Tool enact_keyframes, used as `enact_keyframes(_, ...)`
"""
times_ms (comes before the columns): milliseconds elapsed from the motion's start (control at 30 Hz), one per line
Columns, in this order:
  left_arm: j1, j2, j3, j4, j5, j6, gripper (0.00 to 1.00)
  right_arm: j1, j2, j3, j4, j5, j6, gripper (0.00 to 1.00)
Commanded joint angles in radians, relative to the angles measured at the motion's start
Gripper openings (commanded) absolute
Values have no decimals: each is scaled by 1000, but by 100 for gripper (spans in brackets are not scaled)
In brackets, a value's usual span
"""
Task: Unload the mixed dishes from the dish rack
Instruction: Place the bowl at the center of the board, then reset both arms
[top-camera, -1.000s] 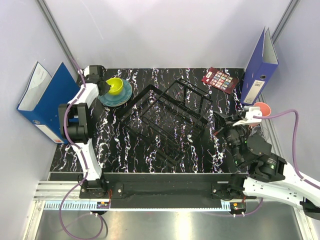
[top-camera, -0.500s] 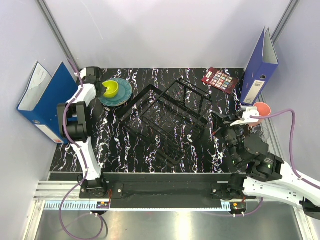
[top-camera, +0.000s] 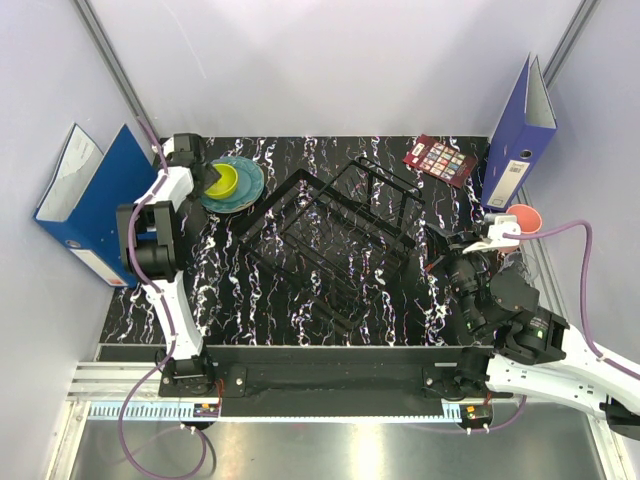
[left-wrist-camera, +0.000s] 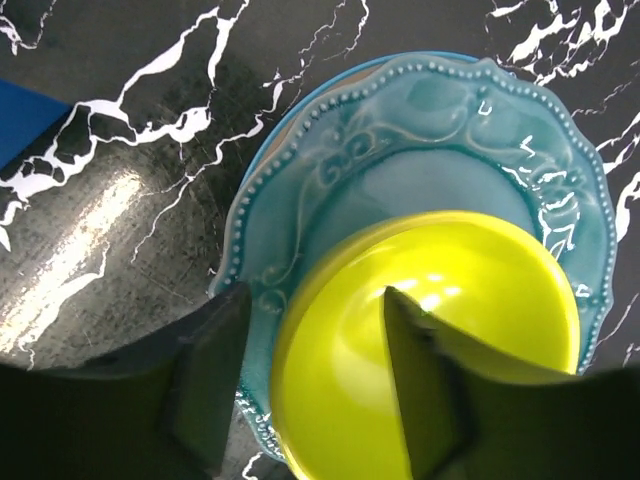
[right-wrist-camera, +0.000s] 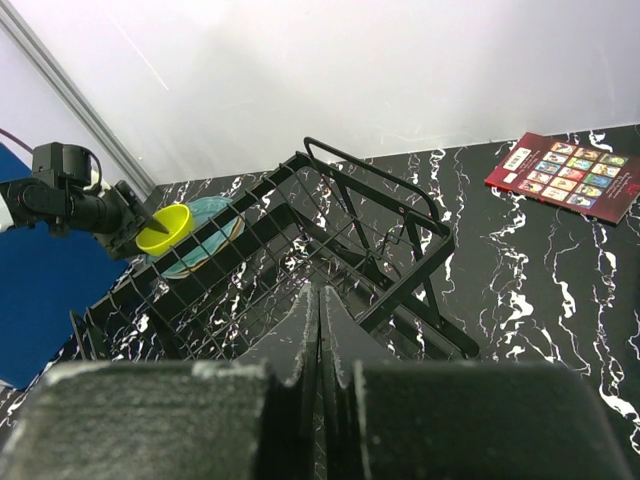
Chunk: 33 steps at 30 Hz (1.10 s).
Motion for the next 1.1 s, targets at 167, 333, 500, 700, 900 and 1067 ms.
enact_keyframes(167,2,-158,35,-28,-3,-32,84,-1,7,-3,39,20,22,2)
enact_keyframes(333,-6,-366,-21,-76,-15,-77,91,-1,4,-8,42,29,22,3)
enact_keyframes(500,-61,-588,-130,-117,-23,-80,99,-1,22,-5,45,31,21,4)
enact_keyframes(700,-251,-800,-283,-128,-93,4,99,-2,50,-5,55,16,12,8)
enact_keyframes(900,-480,-932,-408,-147,-188,30,99,-1,55,-5,59,9,4,12)
enact_keyframes(1067,-524,-1061,-506,-139,-184,15,99,-1,27,-9,47,5,7,22)
